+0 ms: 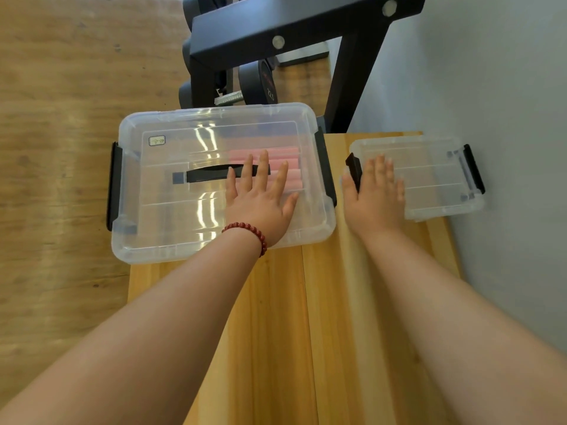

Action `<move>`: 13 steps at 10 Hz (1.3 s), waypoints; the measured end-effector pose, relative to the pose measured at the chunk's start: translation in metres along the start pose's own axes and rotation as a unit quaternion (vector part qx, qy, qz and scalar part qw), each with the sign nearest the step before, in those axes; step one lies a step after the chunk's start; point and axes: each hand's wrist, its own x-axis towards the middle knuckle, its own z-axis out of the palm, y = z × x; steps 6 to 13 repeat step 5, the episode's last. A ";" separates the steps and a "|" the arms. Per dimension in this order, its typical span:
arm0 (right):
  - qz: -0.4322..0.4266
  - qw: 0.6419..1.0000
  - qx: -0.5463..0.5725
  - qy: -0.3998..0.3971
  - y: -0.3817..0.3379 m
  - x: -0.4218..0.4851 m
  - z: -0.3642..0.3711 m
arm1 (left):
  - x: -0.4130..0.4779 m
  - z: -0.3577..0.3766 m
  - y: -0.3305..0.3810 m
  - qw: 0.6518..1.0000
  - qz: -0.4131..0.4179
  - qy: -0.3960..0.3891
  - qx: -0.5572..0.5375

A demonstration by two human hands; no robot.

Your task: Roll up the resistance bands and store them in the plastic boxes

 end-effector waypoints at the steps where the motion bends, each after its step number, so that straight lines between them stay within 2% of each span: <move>1: -0.009 0.999 0.036 -0.029 -0.017 0.004 -0.002 | -0.001 0.001 0.006 1.000 0.000 -0.002 0.006; 3: -0.021 0.999 0.006 -0.047 -0.021 -0.001 -0.001 | -0.003 -0.002 0.009 1.000 0.006 -0.011 0.006; 5: -0.062 0.997 0.038 -0.003 -0.020 -0.006 -0.017 | -0.006 -0.014 0.011 1.000 -0.005 0.019 0.007; 13: -0.062 0.997 0.038 -0.003 -0.020 -0.006 -0.017 | -0.006 -0.014 0.011 1.000 -0.005 0.019 0.007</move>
